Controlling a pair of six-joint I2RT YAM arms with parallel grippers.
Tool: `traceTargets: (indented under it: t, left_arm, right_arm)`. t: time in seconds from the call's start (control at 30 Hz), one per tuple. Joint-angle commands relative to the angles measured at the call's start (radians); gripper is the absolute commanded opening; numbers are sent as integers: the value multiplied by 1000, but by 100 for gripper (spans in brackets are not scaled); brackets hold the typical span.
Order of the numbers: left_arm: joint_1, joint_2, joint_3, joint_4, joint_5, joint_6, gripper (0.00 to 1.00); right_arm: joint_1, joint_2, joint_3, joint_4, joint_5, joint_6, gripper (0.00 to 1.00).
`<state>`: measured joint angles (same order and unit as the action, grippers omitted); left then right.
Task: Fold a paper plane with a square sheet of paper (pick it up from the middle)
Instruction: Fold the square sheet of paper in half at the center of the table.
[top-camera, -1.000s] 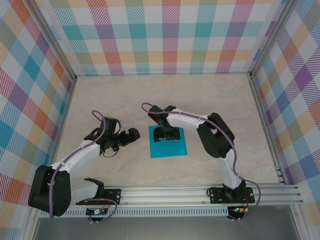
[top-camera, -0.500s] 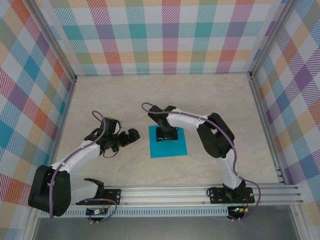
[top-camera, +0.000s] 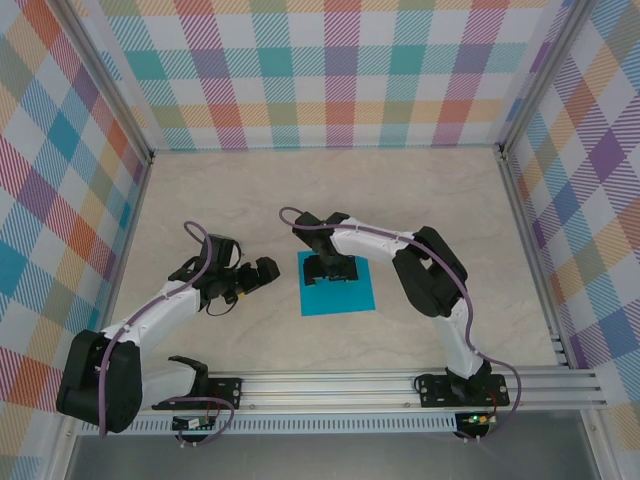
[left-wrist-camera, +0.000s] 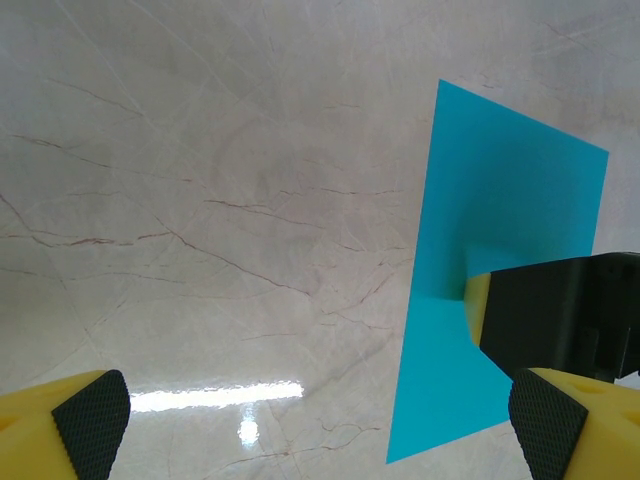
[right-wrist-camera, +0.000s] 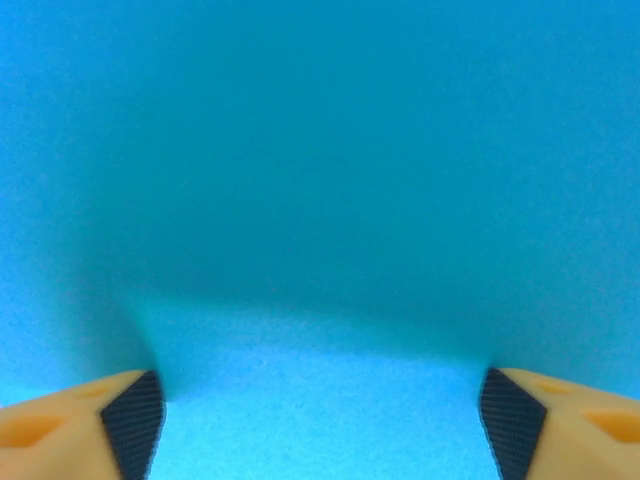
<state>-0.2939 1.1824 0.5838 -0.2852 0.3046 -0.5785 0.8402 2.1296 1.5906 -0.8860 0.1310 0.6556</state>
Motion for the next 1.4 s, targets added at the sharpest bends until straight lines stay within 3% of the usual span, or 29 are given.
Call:
traceTargets:
  t: [0.0, 0.13, 0.3, 0.53, 0.87, 1.07, 1.2, 1.37]
  left_arm:
    - [-13, -11, -8, -2, -4, 17, 100]
    - [-13, -16, -11, -2, -3, 22, 100]
    - [-13, -23, -18, -6, -9, 26, 100]
    - [-13, -41, -27, -7, -14, 30, 100]
    - [-13, -45, -28, -8, -12, 31, 100]
    - [-13, -55, -30, -19, -25, 35, 100]
    - [-13, -48, -18, -26, -25, 39, 100]
    - [-13, -62, -11, -41, -25, 38, 100]
  right_arm:
    - [4, -10, 34, -67, 44, -5, 100]
    - [-1, 3, 34, -69, 73, 13, 100]
    - [-4, 94, 40, -56, -30, 6, 100]
    - [-1, 141, -94, 25, -138, 49, 96]
    - [27, 146, -132, 17, -107, 51, 82]
    - [33, 145, -133, 18, -97, 49, 79]
    - [33, 92, -67, -13, -68, 23, 71]
    - [31, 11, -22, -36, -15, 13, 54]
